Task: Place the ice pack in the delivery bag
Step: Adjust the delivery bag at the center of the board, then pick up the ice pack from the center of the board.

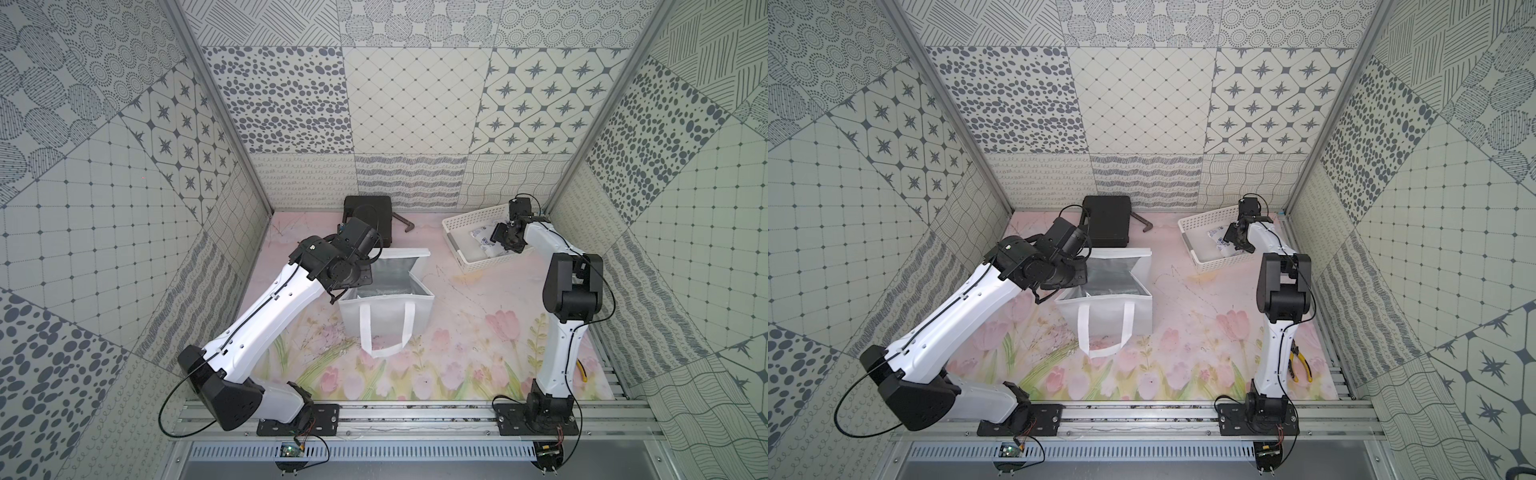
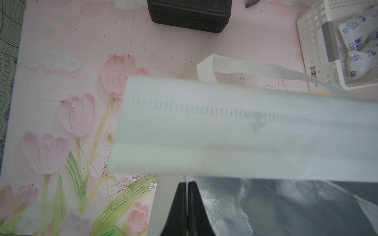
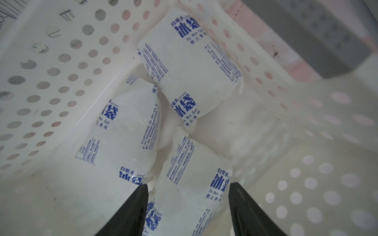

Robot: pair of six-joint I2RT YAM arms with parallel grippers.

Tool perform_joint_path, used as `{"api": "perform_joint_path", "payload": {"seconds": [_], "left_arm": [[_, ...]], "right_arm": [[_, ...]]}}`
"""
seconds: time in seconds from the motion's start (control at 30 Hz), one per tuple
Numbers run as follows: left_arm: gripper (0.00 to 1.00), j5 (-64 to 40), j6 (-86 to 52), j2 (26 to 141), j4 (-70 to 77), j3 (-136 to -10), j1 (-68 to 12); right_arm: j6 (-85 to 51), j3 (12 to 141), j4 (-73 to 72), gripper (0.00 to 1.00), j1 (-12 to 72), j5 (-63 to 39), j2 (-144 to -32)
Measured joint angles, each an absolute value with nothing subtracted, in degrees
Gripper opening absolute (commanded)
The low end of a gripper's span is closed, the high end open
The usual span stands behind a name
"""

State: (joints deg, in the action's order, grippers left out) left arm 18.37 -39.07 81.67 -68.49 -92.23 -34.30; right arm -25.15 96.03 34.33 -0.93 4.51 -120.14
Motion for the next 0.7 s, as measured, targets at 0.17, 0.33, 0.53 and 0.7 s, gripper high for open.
{"api": "perform_joint_path", "payload": {"seconds": [0.17, 0.33, 0.53, 0.7], "left_arm": [[0.00, 17.63, -37.74, 83.29, -67.53, -93.62, -33.54], [0.00, 16.73, -36.73, 84.68, -67.07, -94.61, -33.17], [0.00, 16.03, -35.83, 85.65, -67.02, -95.11, -33.15], [0.00, 15.33, -35.79, 85.73, -66.83, -95.31, -33.12]], "right_arm": [[-26.46, 83.77, 31.99, 0.68, -0.32, 3.97, -109.34], [-27.97, 73.10, 28.29, 0.67, 0.05, 2.98, -100.36], [-29.67, 65.45, 26.92, 0.72, 0.75, 1.89, -94.67], [-30.48, 67.59, 30.37, 0.78, 0.91, 1.74, -95.81]]}}
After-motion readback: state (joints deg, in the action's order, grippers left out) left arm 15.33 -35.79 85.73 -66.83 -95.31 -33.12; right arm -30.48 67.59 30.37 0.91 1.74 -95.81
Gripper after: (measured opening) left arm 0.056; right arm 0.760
